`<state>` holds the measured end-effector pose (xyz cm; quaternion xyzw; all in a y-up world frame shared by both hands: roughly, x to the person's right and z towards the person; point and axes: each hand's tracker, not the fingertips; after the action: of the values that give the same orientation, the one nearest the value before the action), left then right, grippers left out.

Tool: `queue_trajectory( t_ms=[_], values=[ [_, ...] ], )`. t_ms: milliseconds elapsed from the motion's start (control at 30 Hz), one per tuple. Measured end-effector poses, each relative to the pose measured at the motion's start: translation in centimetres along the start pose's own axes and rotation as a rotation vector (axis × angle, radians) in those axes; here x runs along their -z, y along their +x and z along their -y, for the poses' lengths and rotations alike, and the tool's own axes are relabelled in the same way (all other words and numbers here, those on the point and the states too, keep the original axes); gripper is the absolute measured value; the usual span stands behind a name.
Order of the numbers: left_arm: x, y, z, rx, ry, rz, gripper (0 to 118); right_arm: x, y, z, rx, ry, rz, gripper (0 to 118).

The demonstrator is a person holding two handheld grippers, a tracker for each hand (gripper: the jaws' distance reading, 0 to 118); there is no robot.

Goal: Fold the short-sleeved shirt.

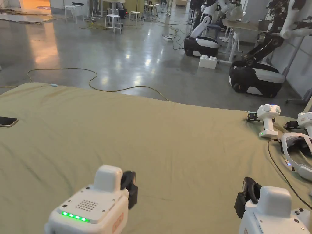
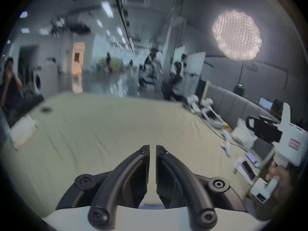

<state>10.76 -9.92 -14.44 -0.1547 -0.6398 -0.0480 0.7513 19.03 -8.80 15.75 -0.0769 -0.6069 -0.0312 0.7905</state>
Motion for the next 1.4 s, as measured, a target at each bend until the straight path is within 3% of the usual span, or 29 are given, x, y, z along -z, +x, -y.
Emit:
queue_trajectory(
  t_ms=[267, 600, 733, 967, 1033, 1167, 1400],
  values=[
    [0.0, -2.1, -3.5, 0.093, 0.217, -0.173, 9, 0.8, -1.0, -2.2, -0.006, 0.088, 0.011, 0],
    [-1.8, -4.3, -3.1, 0.068, 0.227, -0.239, 9, 0.3, -1.3, -2.8, -0.012, 0.133, 0.049, 0],
    [-2.4, -5.0, -2.6, 0.09, 0.2, -0.238, 9, -1.1, -3.0, -1.2, 0.035, 0.042, -0.005, 0],
    [-3.2, -6.4, -0.4, 0.087, 0.122, -0.233, 9, -4.3, -10.1, 8.6, -0.072, -0.271, -0.219, 0],
    [-3.6, -7.0, 0.6, 0.091, 0.098, -0.244, 9, -5.1, -11.6, 11.8, -0.09, -0.33, -0.237, 0],
    [-4.3, -8.5, 2.5, 0.053, 0.018, -0.221, 9, -5.7, -12.8, 17.3, -0.174, -0.322, -0.169, 0],
    [-4.3, -11.9, 6.6, -0.123, -0.217, -0.079, 9, -2.7, -12.1, 20.7, -0.162, -0.424, -0.12, 0]
  ],
)
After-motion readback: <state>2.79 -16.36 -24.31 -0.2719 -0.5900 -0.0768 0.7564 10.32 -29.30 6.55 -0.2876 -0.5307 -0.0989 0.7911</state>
